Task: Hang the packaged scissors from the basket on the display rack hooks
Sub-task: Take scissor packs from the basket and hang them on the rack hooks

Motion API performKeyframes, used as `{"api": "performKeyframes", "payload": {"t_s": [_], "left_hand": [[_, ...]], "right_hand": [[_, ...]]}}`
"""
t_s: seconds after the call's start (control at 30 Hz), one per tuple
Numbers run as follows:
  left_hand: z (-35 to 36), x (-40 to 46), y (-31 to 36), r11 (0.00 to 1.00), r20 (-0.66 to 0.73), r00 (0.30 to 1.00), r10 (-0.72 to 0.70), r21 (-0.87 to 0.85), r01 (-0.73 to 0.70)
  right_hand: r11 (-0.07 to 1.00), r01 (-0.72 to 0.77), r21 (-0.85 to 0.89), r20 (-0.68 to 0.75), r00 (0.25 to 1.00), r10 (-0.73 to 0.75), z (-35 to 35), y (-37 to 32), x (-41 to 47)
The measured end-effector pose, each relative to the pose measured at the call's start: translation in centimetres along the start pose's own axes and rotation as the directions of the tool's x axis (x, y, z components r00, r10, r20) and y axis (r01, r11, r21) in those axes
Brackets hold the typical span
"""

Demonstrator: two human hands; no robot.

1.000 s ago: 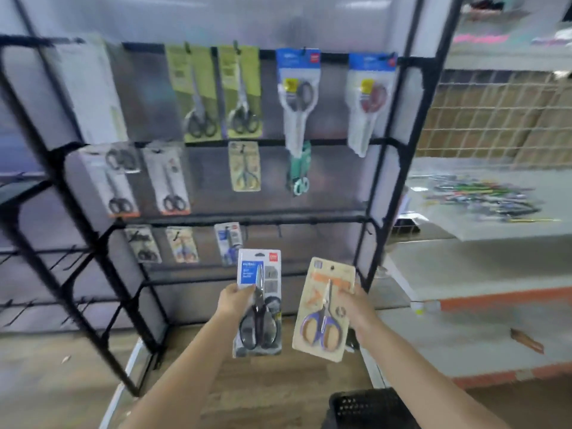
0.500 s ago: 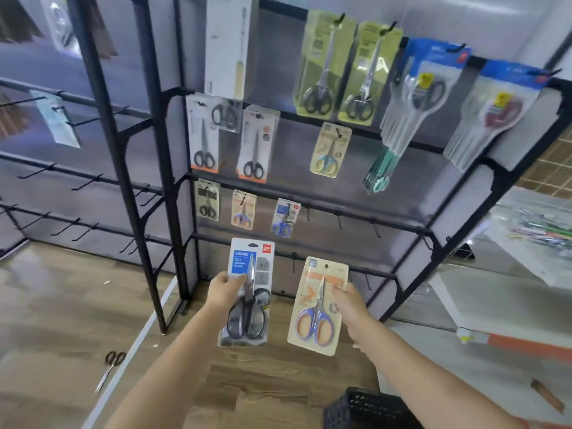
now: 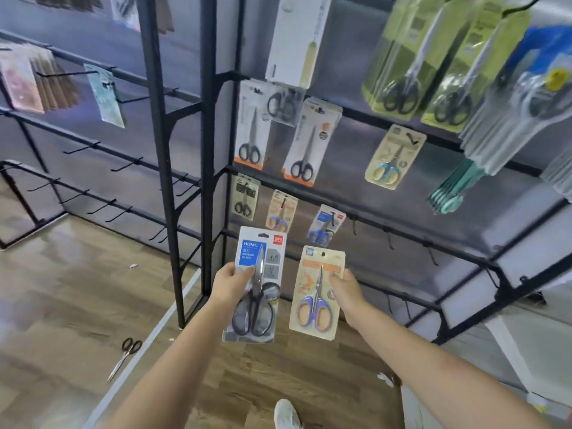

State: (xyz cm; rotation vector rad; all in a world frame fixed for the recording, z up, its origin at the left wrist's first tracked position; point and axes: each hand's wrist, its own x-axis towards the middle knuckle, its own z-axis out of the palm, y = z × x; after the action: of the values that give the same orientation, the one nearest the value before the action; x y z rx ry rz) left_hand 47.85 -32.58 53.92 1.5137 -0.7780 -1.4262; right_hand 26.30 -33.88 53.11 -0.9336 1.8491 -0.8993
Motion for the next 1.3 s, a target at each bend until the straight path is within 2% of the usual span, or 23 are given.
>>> {"api": "performKeyframes", "payload": {"t_s": [0.3, 0.43, 0.83, 1.13, 1.3], "left_hand": [[0.5, 8.5, -2.9, 0.995, -0.016, 0.995, 0.097, 0.019, -0.097], [0.5, 11.4, -5.3, 0.997, 0.002, 0.997, 0.074, -0.001, -0.074], [1.9, 17.4, -9.1, 0.997, -0.012, 0.999, 0.032, -0.063, -0.033], [2.6, 19.2, -10.7, 0.994, 0.0, 1.0, 0.003, -0.108, -0.003], [2.6, 20.0, -11.0, 0.993, -0.001, 1.0, 0.003, -0.117, -0.003]], "right_hand": [[0.965, 0.191, -0.18, 0.051, 0.981, -0.185, 8.7, -1.6, 12.2], [0.941, 0.243, -0.234, 0.024, 0.969, -0.245, 11.2, -1.8, 15.4], [0.905, 0.31, -0.29, -0.033, 0.942, -0.333, 13.7, -2.8, 24.2], [0.902, 0.328, -0.281, -0.048, 0.934, -0.355, 14.5, -2.2, 26.7], [0.919, 0.288, -0.27, -0.063, 0.947, -0.315, 15.0, -2.8, 28.1]]}}
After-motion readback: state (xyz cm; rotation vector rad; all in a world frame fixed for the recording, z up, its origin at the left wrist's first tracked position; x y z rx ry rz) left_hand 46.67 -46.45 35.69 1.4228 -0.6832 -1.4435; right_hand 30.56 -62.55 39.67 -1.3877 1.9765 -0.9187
